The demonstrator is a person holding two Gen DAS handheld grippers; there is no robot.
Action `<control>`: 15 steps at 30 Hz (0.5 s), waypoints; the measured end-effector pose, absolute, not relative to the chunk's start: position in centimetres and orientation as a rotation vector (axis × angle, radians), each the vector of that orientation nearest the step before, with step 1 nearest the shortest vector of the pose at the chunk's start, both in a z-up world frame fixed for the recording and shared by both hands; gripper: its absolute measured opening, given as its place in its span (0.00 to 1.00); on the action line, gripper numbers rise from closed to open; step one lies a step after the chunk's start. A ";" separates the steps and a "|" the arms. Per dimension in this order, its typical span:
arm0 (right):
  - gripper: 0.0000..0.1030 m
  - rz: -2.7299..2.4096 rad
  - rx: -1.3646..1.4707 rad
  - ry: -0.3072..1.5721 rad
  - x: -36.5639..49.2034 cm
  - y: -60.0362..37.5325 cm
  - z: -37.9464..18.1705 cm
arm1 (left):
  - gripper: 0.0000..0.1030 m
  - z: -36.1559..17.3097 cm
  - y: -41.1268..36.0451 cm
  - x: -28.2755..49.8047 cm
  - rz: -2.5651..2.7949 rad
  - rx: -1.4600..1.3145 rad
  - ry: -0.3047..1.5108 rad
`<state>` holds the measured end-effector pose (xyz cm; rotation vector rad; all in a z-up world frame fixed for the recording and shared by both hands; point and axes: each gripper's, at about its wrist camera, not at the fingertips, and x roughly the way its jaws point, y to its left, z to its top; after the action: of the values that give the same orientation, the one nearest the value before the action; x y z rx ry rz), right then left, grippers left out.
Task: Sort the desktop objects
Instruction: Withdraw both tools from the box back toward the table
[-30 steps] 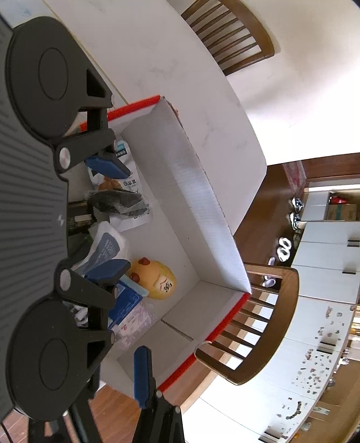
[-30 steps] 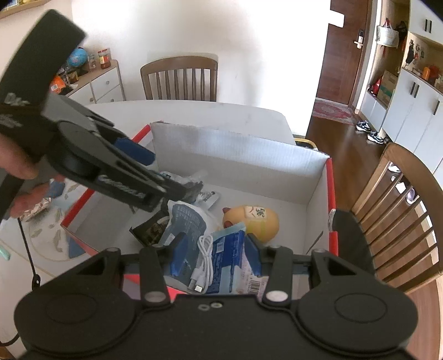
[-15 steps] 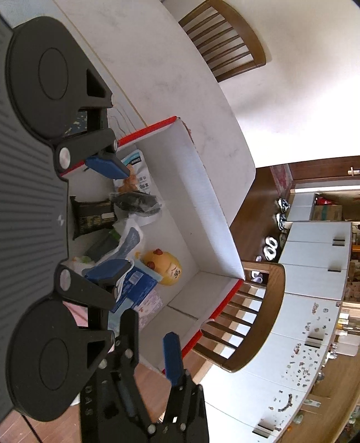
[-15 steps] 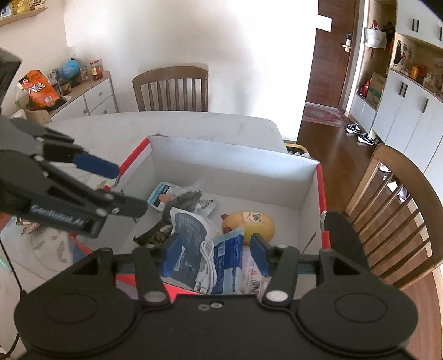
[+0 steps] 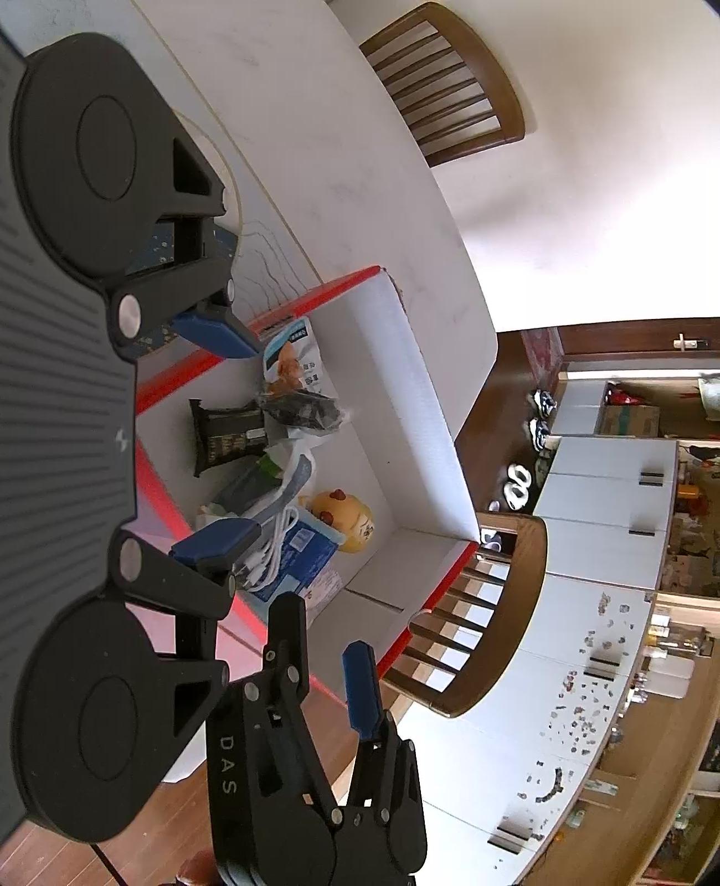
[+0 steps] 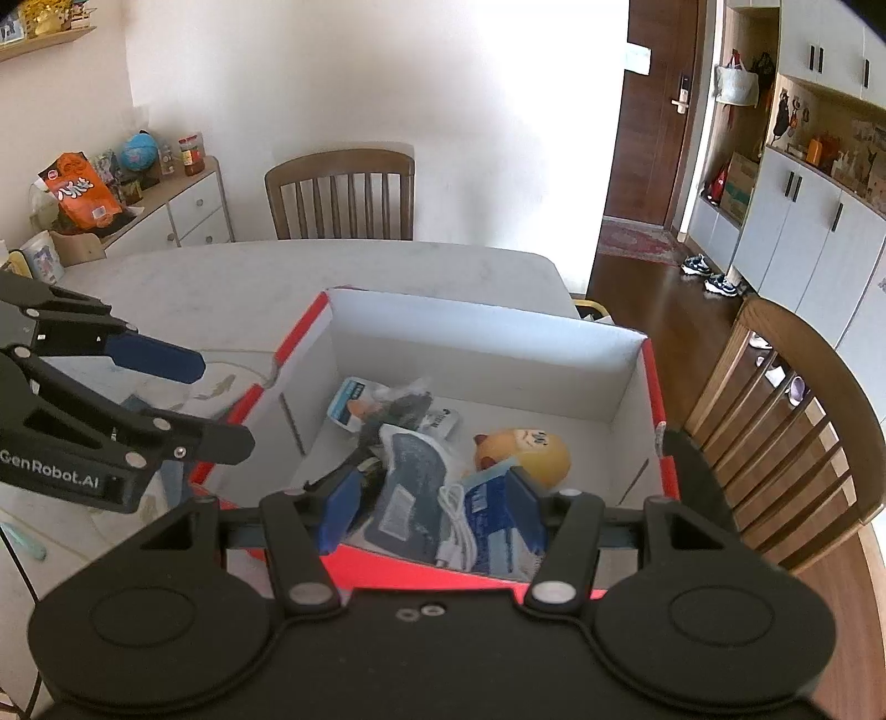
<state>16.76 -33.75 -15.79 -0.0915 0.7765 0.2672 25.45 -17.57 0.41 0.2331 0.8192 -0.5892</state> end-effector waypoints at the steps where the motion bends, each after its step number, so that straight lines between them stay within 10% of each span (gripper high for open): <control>1: 0.57 0.266 -0.093 0.774 16.5 -33.4 -15.7 | 0.61 0.5 -17.3 25.2 -0.592 0.232 0.817; 15: 0.67 0.271 -0.077 0.752 13.4 -28.3 -15.4 | 0.64 0.4 -10.6 22.2 -0.593 0.175 0.826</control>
<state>13.36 -28.25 -15.39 -0.0767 0.7524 0.2708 22.23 -10.61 0.35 0.1747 0.8261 -0.5929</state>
